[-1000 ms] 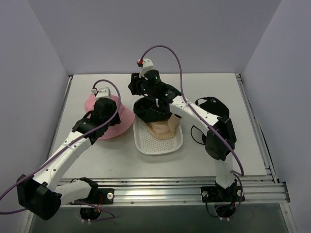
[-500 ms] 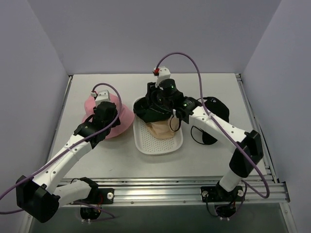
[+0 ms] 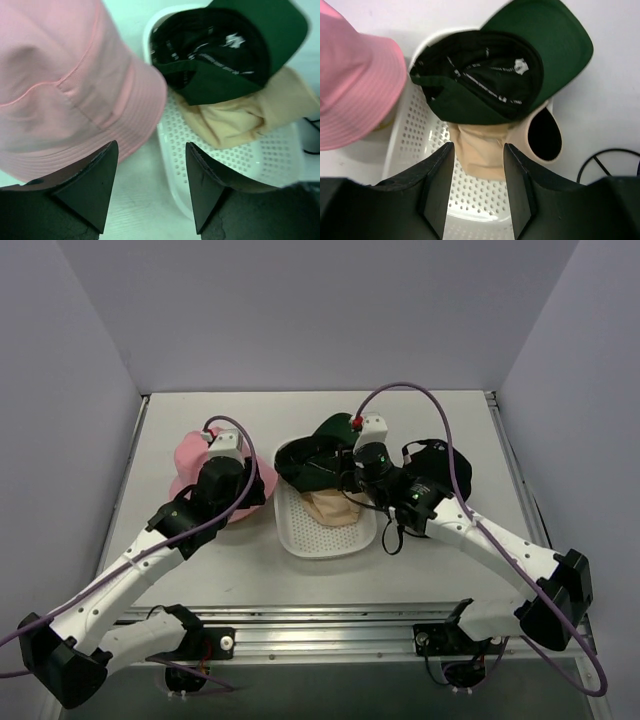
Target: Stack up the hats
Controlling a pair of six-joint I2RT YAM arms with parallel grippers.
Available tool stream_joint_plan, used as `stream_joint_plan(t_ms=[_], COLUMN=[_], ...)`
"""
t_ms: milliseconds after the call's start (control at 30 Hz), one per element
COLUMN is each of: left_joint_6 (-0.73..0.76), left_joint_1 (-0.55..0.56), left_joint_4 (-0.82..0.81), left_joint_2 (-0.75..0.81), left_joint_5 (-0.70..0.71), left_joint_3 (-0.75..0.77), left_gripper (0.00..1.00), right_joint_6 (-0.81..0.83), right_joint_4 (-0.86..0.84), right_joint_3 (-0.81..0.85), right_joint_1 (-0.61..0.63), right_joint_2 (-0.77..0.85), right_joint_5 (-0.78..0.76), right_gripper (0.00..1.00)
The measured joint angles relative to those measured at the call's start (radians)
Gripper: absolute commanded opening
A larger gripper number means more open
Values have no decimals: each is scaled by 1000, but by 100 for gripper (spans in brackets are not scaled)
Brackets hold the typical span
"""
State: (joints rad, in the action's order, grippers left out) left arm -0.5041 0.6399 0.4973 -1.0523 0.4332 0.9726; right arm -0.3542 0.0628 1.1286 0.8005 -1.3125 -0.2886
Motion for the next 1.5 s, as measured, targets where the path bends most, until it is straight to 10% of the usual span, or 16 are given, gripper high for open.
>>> stream_joint_plan(t_ms=[500,1500], left_joint_6=[43,50], left_joint_1=[15,35], left_joint_4=[-333,-509], left_joint_2=[102,399], left_joint_5=[-341,-299], left_joint_3=[-158,-338], left_gripper=[74,74], right_joint_6=[32,511], right_joint_4=[178,280], right_joint_3=[109,524], right_joint_1=[-18,-167], right_joint_2=[-191,-711], right_joint_5=[-153,478], right_gripper=[45,37])
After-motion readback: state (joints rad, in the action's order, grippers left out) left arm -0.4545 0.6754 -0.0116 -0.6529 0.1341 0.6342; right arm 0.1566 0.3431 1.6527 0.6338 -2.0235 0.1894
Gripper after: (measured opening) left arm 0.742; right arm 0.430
